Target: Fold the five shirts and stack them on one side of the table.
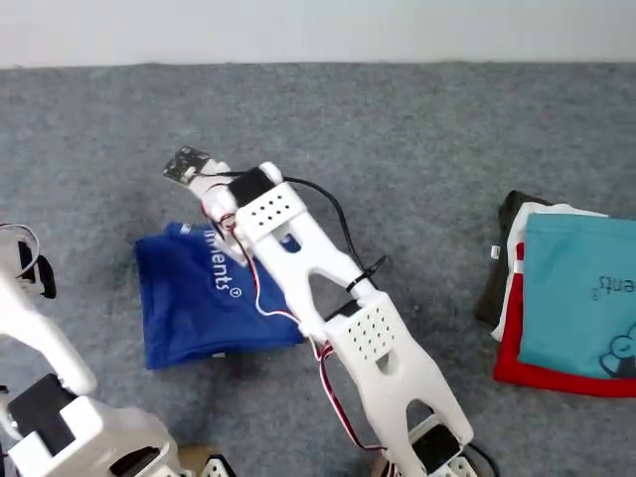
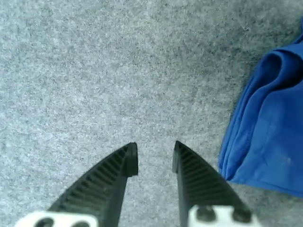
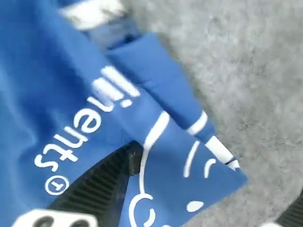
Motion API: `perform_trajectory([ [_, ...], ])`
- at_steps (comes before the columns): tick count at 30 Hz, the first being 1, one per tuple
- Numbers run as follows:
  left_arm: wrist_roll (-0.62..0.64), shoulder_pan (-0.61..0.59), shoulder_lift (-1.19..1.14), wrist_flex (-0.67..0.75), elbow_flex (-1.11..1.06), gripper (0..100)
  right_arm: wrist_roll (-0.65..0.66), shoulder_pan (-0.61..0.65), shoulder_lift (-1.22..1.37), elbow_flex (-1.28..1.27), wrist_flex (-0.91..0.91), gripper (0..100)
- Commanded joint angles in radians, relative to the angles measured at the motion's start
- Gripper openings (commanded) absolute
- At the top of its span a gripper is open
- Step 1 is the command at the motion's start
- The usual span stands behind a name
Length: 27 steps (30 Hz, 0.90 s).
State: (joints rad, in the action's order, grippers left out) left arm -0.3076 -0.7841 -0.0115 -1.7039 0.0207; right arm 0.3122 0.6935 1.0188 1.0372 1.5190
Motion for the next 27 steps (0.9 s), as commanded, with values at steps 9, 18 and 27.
perform_trajectory([
  [9, 0.009, 0.006, 0.037, 0.008, 0.001, 14, -0.006, -0.114, 0.015, 0.103, -0.007, 49.0],
  [18, 0.005, 0.184, 0.037, 0.009, -0.079, 14, -0.002, -0.051, 0.016, 0.298, 0.159, 49.0],
  [27, 0.009, 0.281, 0.040, 0.009, -0.079, 14, -0.049, -0.033, 0.013, 0.319, 0.278, 49.0],
])
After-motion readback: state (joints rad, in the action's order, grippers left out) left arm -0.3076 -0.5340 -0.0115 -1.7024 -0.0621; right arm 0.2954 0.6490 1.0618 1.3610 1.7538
